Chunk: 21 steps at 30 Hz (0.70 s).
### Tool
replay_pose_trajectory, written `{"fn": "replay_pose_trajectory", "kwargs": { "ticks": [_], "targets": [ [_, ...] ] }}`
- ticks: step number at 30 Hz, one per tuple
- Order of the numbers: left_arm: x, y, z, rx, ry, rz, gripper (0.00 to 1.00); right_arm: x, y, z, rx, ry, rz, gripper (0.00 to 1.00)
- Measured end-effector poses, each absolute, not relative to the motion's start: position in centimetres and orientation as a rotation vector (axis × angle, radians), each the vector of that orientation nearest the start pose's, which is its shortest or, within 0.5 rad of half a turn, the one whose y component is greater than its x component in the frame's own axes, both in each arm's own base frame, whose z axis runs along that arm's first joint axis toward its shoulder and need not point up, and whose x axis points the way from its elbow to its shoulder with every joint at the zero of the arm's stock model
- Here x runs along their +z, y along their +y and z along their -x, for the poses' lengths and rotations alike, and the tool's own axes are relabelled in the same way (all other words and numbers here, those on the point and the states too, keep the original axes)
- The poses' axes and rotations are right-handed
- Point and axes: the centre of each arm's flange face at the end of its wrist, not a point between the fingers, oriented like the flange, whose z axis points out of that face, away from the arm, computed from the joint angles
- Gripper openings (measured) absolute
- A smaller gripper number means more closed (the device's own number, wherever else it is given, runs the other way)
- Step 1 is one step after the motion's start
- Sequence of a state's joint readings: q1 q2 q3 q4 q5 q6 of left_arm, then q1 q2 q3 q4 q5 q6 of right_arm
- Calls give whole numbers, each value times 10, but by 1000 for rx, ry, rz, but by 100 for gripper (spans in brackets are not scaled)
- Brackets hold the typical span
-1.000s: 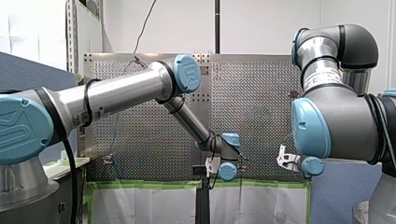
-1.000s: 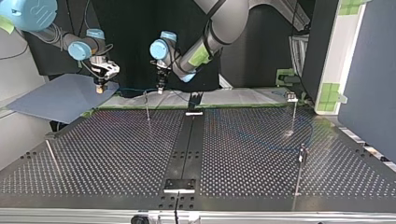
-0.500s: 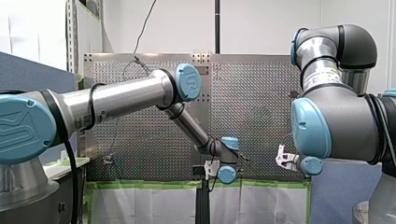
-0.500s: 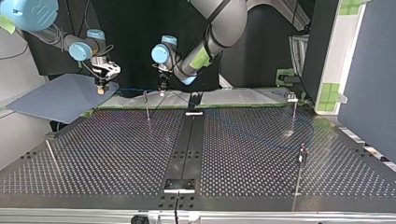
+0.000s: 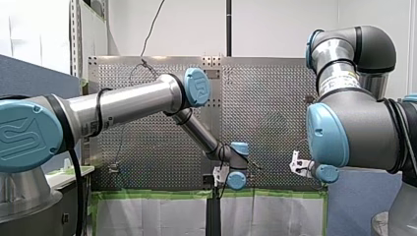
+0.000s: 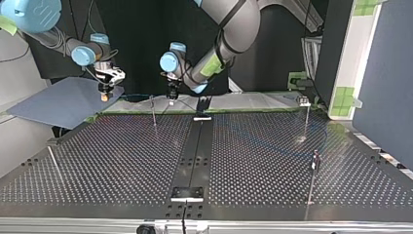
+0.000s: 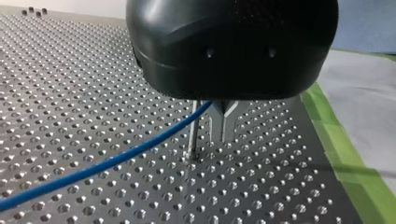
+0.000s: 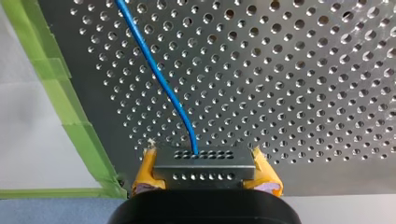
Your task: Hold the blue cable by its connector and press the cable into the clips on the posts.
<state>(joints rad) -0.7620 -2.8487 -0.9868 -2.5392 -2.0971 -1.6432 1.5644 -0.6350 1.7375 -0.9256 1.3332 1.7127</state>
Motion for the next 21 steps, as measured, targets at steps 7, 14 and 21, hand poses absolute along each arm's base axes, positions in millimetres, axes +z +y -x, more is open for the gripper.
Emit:
{"fn": "replay_pose_trajectory", "kwargs": {
  "ticks": [7, 14, 21],
  "targets": [
    [-70, -595, -523, -189, 1653, -166, 0, -47, -603, -156, 1415, -1343, -1425, 0],
    [-67, -586, -536, -174, 1653, -148, 0, -43, -608, -161, 1450, -1317, -1432, 0],
    [-60, -582, -548, -162, 1650, -135, 0, -40, -612, -166, 1476, -1295, -1442, 0]
  ]
}}
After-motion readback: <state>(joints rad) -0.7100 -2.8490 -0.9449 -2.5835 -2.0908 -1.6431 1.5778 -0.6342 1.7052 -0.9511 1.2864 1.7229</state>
